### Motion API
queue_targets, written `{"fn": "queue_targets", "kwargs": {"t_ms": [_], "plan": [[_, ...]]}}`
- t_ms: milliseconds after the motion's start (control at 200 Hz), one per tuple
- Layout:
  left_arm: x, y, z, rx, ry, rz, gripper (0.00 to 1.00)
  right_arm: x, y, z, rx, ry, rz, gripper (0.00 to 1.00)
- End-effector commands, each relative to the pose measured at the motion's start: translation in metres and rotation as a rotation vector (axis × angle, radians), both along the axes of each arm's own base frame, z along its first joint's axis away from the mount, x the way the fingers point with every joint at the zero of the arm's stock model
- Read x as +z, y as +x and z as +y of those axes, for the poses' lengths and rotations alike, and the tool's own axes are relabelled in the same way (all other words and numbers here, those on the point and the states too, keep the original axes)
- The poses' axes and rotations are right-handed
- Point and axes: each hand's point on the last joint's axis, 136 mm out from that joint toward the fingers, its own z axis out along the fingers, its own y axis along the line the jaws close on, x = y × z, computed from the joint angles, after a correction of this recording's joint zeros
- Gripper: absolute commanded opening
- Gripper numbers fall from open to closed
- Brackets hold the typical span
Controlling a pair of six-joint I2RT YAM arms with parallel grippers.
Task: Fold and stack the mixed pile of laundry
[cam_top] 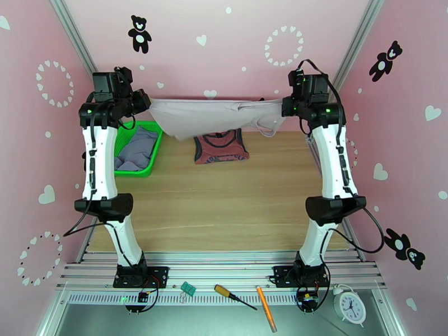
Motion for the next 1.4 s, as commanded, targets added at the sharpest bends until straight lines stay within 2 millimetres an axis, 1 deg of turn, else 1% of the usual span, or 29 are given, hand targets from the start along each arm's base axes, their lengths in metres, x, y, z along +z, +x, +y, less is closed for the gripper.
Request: {"fn": "queue_targets", "kwargs": {"t_ms": [0, 20, 35, 60, 75, 80, 110, 125, 150, 170, 180, 225, 305, 325, 345, 360, 375, 395, 466, 551, 646, 731, 841, 976, 1096, 1176, 1221, 1291, 1397], "plan": [[0.004, -0.033, -0.002, -0.029, 0.002, -0.033, 0.00, -0.026, -0.020, -0.010, -0.013, -0.011, 0.036, 0.00], [-0.009, -0.034, -0.004, -0.037, -0.006, -0.015, 0.00, -0.035, -0.023, -0.009, -0.006, -0.010, 0.044, 0.00], [-0.008, -0.041, -0.006, -0.041, -0.012, -0.029, 0.00, -0.040, -0.025, -0.008, 0.000, -0.008, 0.045, 0.00], [-0.027, -0.046, -0.009, -0.044, -0.021, -0.006, 0.00, -0.055, -0.030, -0.007, 0.008, -0.003, 0.063, 0.00], [-0.043, -0.049, -0.010, -0.041, -0.027, 0.022, 0.00, -0.064, -0.032, -0.006, 0.016, 0.002, 0.073, 0.00], [-0.042, -0.051, -0.011, -0.041, -0.028, 0.015, 0.00, -0.067, -0.034, -0.006, 0.018, 0.005, 0.076, 0.00], [-0.073, -0.059, -0.012, -0.030, -0.037, 0.060, 0.00, -0.083, -0.039, -0.002, 0.036, 0.019, 0.092, 0.00], [-0.081, -0.065, -0.012, -0.023, -0.043, 0.068, 0.00, -0.093, -0.043, 0.000, 0.044, 0.030, 0.109, 0.00], [-0.109, -0.073, -0.012, -0.007, -0.051, 0.110, 0.00, -0.108, -0.049, 0.004, 0.063, 0.051, 0.126, 0.00], [-0.121, -0.081, -0.010, 0.011, -0.057, 0.121, 0.00, -0.123, -0.054, 0.009, 0.079, 0.070, 0.148, 0.00], [-0.134, -0.085, -0.010, 0.021, -0.065, 0.146, 0.00, -0.131, -0.058, 0.011, 0.088, 0.081, 0.162, 0.00], [-0.178, -0.105, -0.002, 0.090, -0.091, 0.215, 0.00, -0.162, -0.071, 0.021, 0.123, 0.130, 0.202, 0.00], [-0.243, -0.144, 0.009, 0.225, -0.158, 0.308, 0.00, -0.215, -0.098, 0.038, 0.153, 0.190, 0.269, 0.00], [-0.250, -0.152, 0.011, 0.246, -0.176, 0.309, 0.00, -0.228, -0.105, 0.041, 0.153, 0.197, 0.287, 0.00], [-0.266, -0.160, 0.012, 0.266, -0.186, 0.333, 0.00, -0.240, -0.112, 0.044, 0.152, 0.204, 0.303, 0.00], [-0.267, -0.164, 0.014, 0.283, -0.199, 0.331, 0.00, -0.246, -0.117, 0.048, 0.154, 0.210, 0.308, 0.00], [-0.286, -0.173, 0.015, 0.302, -0.202, 0.369, 0.00, -0.256, -0.122, 0.051, 0.157, 0.213, 0.322, 0.00], [-0.297, -0.180, 0.016, 0.318, -0.206, 0.388, 0.00, -0.267, -0.129, 0.055, 0.159, 0.218, 0.339, 0.00], [-0.324, -0.200, 0.025, 0.383, -0.193, 0.431, 0.00, -0.299, -0.151, 0.069, 0.169, 0.220, 0.395, 0.00], [-0.339, -0.215, 0.036, 0.455, -0.169, 0.439, 0.00, -0.326, -0.172, 0.081, 0.173, 0.197, 0.456, 0.00], [-0.340, -0.223, 0.048, 0.522, -0.152, 0.413, 0.00, -0.343, -0.187, 0.086, 0.176, 0.159, 0.502, 0.00], [-0.338, -0.230, 0.056, 0.564, -0.131, 0.399, 0.00, -0.348, -0.195, 0.087, 0.173, 0.138, 0.526, 0.00], [-0.338, -0.238, 0.064, 0.604, -0.113, 0.396, 0.00, -0.346, -0.204, 0.086, 0.171, 0.121, 0.542, 0.00], [-0.338, -0.249, 0.067, 0.631, -0.123, 0.377, 0.00, -0.346, -0.217, 0.078, 0.142, 0.099, 0.593, 0.00], [-0.350, -0.258, 0.070, 0.651, -0.121, 0.389, 0.00, -0.356, -0.229, 0.076, 0.134, 0.097, 0.671, 0.00], [-0.360, -0.262, 0.069, 0.656, -0.127, 0.408, 0.00, -0.365, -0.237, 0.086, 0.170, 0.134, 0.733, 0.00], [-0.366, -0.263, 0.068, 0.654, -0.132, 0.418, 0.00, -0.369, -0.243, 0.093, 0.200, 0.151, 0.766, 0.09], [-0.372, -0.264, 0.066, 0.649, -0.147, 0.428, 0.00, -0.371, -0.251, 0.101, 0.229, 0.156, 0.803, 0.30], [-0.375, -0.264, 0.064, 0.647, -0.156, 0.434, 0.00, -0.356, -0.249, 0.096, 0.203, 0.125, 0.790, 0.51]]}}
